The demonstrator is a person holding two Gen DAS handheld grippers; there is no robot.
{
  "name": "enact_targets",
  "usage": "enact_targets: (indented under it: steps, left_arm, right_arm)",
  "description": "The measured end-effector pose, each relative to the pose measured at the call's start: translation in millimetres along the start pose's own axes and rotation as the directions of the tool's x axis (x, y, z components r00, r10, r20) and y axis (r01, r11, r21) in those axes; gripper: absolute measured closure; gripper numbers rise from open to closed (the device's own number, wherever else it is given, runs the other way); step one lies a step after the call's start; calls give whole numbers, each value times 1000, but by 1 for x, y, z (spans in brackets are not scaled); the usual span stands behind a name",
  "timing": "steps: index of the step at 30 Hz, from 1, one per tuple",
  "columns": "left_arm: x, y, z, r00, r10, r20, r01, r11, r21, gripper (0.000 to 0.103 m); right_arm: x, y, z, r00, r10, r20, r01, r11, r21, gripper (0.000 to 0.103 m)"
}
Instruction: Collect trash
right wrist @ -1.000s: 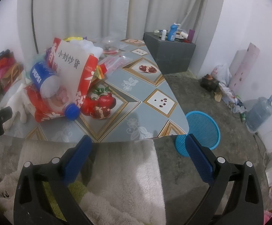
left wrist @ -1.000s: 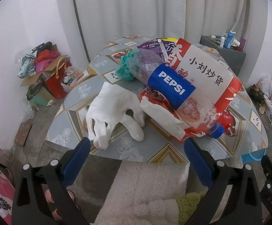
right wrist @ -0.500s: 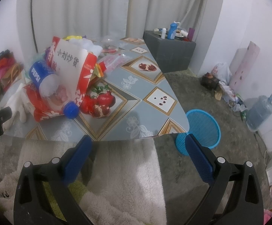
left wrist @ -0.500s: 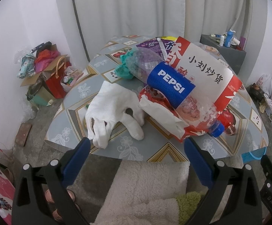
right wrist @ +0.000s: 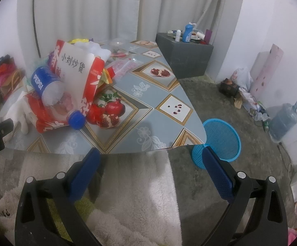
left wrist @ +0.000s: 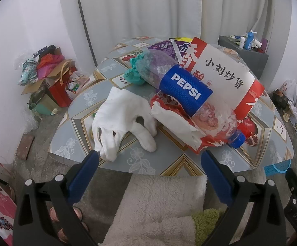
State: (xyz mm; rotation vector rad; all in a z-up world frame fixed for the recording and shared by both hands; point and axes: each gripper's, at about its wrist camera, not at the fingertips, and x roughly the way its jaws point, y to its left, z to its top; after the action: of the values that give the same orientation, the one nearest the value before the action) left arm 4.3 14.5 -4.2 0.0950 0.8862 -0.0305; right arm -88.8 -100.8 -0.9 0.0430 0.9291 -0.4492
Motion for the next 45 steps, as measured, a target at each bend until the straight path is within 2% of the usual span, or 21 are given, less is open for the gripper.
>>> enact_targets:
  steps: [10,15,17,19,20,21,23,26,29,30,31,33,34,38,42,45]
  left_arm:
    - [15,8,-2,999,9,-48,-10,1000,-23,5]
    - [29,30,6,994,-22,-108,13,996,-84,5]
    - [34,47,12,989,-70,-130,53,990,-129,5]
    - [37,63,17,985,-117,-126,95,981,-167,5]
    - [38,69,18,983,-135,-122,111,976,-186,5]
    - [40,82,18,982,-157,-104,131,965,-226,5]
    - [43,99,14,981,-176,-81,145,945,-294,5]
    - [51,124,4,979,-198,-54,161,904,-397,5]
    - [56,146,-10,950,-312,5,279,842,-461,5]
    - [57,149,-11,944,-330,21,302,833,-463,6]
    - [58,152,-11,940,-339,29,316,836,-449,6]
    - [56,152,-7,950,-310,36,300,876,-379,5]
    - [55,152,-4,952,-304,45,299,883,-361,5]
    - [57,157,11,952,-302,45,300,898,-322,5]
    - [57,158,22,964,-231,130,257,934,-248,5]
    - [73,159,34,963,-249,108,265,946,-184,5]
  right_arm:
    - [2,2,8,999,-19,30,19,1000,5,8]
    - [1,15,35,997,6,82,-3,999,-34,8]
    - [-5,17,49,989,51,135,-46,998,-44,8]
    - [-15,18,61,970,133,204,-128,991,-34,8]
    - [-20,18,67,951,195,240,-195,981,-22,8]
    - [-22,19,72,931,250,268,-256,967,-11,8]
    - [-24,23,78,909,288,302,-301,954,-3,8]
    - [-21,37,81,901,301,313,-310,951,-21,8]
    - [-14,48,75,898,333,287,-337,941,-37,8]
    - [-11,49,75,899,338,277,-341,939,-40,8]
    - [-9,52,73,902,343,263,-343,938,-48,8]
    - [-8,55,71,909,337,246,-332,941,-62,8]
    - [-6,54,73,910,335,244,-329,942,-64,8]
    - [-2,53,81,911,336,237,-333,941,-55,8]
    - [1,53,85,915,340,219,-340,940,-39,8]
    - [0,57,86,906,368,209,-367,929,-42,8]
